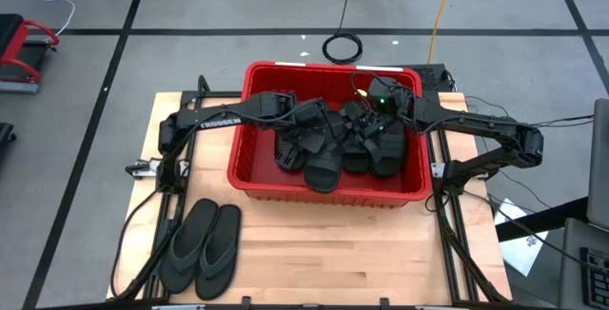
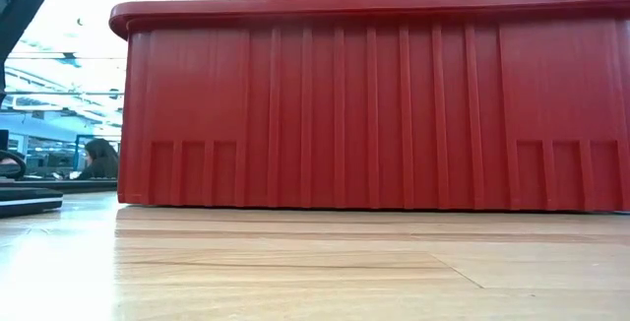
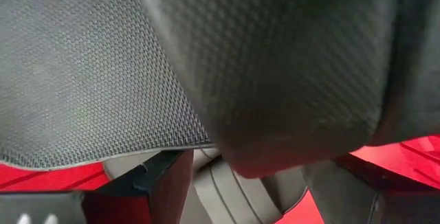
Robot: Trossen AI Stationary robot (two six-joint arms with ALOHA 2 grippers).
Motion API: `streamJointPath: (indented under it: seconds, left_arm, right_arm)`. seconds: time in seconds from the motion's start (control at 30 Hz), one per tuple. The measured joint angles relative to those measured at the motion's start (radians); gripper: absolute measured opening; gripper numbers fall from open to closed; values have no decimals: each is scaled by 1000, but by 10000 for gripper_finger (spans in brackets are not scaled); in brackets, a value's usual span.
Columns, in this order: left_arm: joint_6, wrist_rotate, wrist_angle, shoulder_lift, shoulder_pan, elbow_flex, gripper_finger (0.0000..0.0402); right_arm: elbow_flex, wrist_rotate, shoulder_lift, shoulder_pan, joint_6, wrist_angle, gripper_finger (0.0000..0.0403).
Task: Pick and place slides into bin
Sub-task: Put the black slipper into the red organizer bin
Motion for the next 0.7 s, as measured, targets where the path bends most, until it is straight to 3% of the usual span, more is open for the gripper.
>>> streamJointPath:
  seconds: [0.47, 0.7]
  left_arm:
    - [-2, 24, 12, 1, 0, -1, 266]
    - [3, 25, 8, 1, 2, 0, 266]
  right_arm:
    - [2, 101, -1, -1, 5, 17, 146]
    - [2, 111, 0, 4, 14, 9, 182]
